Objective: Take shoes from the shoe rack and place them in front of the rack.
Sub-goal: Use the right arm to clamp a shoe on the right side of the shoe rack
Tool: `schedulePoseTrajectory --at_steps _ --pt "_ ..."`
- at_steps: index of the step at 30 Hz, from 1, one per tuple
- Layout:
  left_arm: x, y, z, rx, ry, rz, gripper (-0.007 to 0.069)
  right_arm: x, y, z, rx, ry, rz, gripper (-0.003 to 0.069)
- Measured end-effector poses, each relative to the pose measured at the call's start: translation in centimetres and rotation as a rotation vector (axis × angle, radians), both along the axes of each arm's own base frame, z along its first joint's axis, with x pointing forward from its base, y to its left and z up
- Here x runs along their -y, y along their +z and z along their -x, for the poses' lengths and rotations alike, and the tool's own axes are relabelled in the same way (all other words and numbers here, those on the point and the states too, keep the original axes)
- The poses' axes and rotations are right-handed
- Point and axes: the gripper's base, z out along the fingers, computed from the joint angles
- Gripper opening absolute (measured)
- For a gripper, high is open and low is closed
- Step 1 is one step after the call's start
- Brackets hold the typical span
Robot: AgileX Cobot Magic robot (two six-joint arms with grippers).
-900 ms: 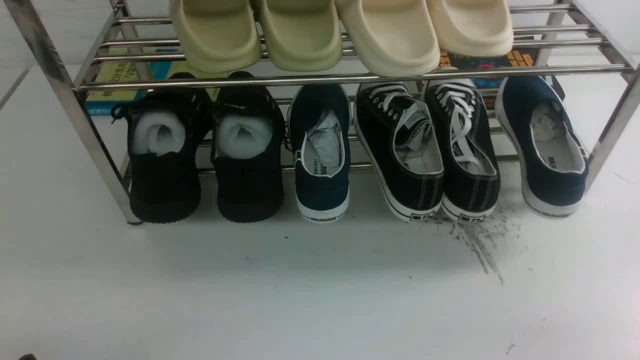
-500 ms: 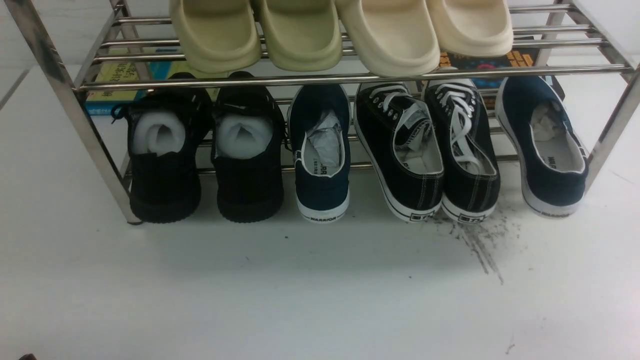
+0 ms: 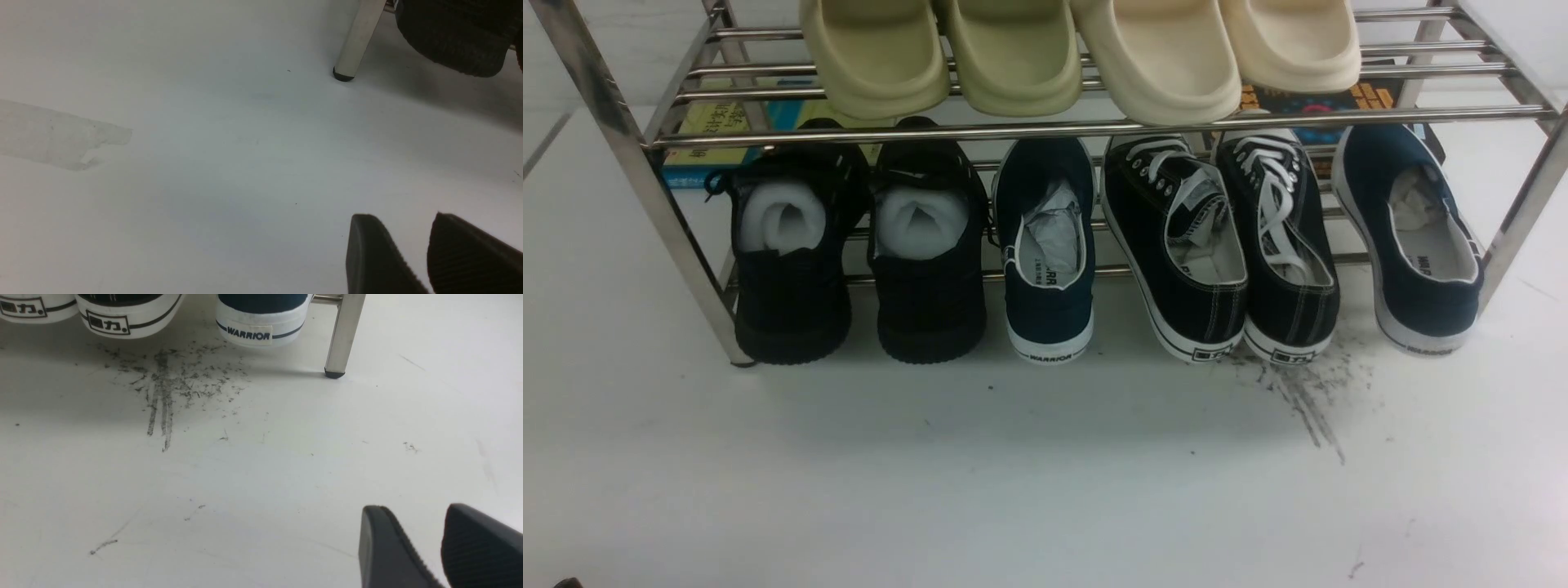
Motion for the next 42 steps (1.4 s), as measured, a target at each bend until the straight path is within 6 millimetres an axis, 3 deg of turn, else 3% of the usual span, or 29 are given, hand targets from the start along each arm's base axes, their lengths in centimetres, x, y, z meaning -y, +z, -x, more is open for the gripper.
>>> schedulePoseTrajectory --at_steps 12,23,25,28,29,33,36,42 --pt "0.0 0.0 0.0 0.000 0.000 0.000 0.0239 0.0 0.0 0.0 0.002 -0.001 0.013 0.0237" --pt "0.0 0.0 0.0 0.000 0.000 0.000 0.0239 0.8 0.2 0.0 0.017 -0.021 0.211 0.0237" --pt "0.0 0.0 0.0 0.000 0.000 0.000 0.0239 0.5 0.2 -0.1 0.036 -0.030 0.091 0.0237" --pt "0.0 0.0 0.0 0.000 0.000 0.000 0.0239 -0.3 0.5 -0.3 0.081 -0.059 -0.328 0.0237" --pt "0.0 0.0 0.0 0.000 0.000 0.000 0.0239 -0.3 0.6 -0.3 0.085 -0.061 -0.358 0.0237" --pt "0.0 0.0 0.0 0.000 0.000 0.000 0.0239 -0.8 1.6 -0.4 0.144 -0.101 -0.875 0.0237" --pt "0.0 0.0 0.0 0.000 0.000 0.000 0.0239 -0.8 1.8 -0.4 0.143 -0.119 -1.032 0.0237" --pt "0.0 0.0 0.0 0.000 0.000 0.000 0.0239 -0.8 1.8 -0.4 0.144 -0.124 -1.075 0.0237"
